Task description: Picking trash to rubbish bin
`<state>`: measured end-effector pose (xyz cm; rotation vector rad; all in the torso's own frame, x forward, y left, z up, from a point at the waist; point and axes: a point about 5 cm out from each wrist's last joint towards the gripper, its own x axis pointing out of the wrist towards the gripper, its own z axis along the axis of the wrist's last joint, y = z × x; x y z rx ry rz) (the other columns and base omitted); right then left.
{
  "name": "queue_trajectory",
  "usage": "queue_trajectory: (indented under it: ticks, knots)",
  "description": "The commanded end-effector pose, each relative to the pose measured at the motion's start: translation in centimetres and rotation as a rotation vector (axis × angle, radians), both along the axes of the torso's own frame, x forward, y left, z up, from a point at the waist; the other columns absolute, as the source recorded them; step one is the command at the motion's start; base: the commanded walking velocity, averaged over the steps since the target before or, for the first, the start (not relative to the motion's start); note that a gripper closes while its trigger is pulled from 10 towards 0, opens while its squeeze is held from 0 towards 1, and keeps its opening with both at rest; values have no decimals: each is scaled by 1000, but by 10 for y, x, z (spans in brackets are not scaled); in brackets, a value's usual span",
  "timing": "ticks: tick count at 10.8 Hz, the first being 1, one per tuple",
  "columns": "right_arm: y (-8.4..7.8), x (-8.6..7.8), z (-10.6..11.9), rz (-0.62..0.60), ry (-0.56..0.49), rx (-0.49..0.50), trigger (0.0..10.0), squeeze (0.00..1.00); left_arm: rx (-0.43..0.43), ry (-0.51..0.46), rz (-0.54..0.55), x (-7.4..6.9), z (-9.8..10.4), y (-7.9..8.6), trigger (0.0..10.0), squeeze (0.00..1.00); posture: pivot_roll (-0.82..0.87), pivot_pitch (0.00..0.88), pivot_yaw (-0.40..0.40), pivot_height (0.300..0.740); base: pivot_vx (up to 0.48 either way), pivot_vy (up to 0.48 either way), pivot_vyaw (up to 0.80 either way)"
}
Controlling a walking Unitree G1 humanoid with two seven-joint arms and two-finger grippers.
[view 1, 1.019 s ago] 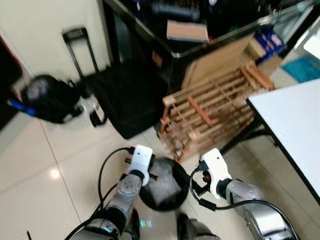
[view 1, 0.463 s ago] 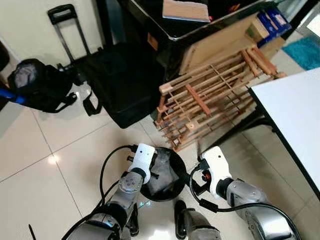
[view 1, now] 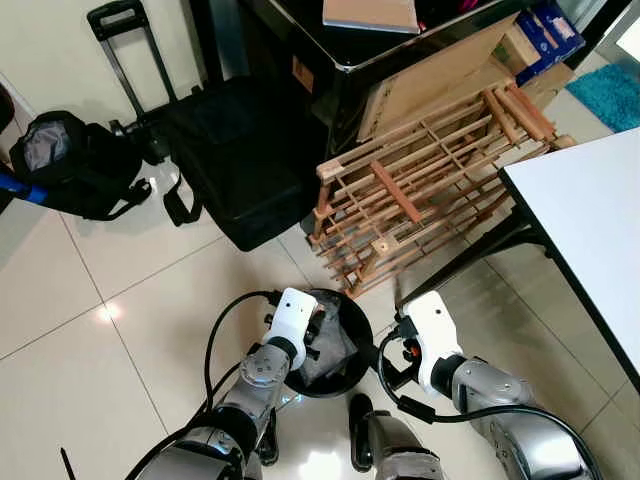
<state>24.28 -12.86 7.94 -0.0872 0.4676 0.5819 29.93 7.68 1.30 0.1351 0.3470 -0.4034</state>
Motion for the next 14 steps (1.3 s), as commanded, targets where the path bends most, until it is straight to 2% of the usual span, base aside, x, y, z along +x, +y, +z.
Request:
queue_trajectory:
  ticks: [1, 3, 4, 6, 8, 9, 11, 12, 13, 14]
  knots:
    - [-1, -6, -4, -15, 26, 2, 10000, 0, -29, 61, -12, -11, -11, -4, 10000, 1000, -151, 377, -46, 740, 0, 0, 0]
    - [-1, -8, -4, -16, 30, 2, 10000, 0, -27, 61, -19, -12, -12, -5, 10000, 1000, -150, 384, -46, 740, 0, 0, 0]
    - [-1, -8, -4, -15, 31, 4, 10000, 0, -29, 56, -9, -11, -11, -7, 10000, 0, -148, 388, -46, 740, 0, 0, 0]
    - [0, -8, -3, -14, 29, 6, 10000, 0, -50, 69, -5, -11, -10, -8, 10000, 0, -148, 388, -46, 740, 0, 0, 0]
    - [0, -6, -3, -16, 26, 7, 10000, 0, -24, 45, -4, -7, -7, -7, 10000, 0, -140, 384, -42, 740, 0, 0, 0]
    - [0, 1, 0, -42, -10, 9, 10000, 0, -13, 0, 17, -2, -1, -2, 10000, 0, -129, 368, -32, 740, 0, 0, 0]
    - [-2, 31, 21, -153, -146, 54, 10000, 0, -24, -181, 143, 17, 26, 17, 10000, 0, -103, 323, -6, 740, 0, 0, 0]
    - [-2, 37, 27, -171, -179, 65, 10000, 0, 1, -208, 192, 18, 28, 21, 10000, 0, -96, 311, -1, 740, 0, 0, 0]
    - [-1, 46, 37, -183, -229, 90, 10000, 0, 86, -304, 234, 24, 40, 32, 10000, 0, -82, 282, 8, 740, 0, 0, 0]
    - [1, 56, 49, -206, -296, 121, 10000, 0, 97, -440, 261, 31, 69, 36, 10000, 0, -71, 258, 16, 740, 0, 0, 0]
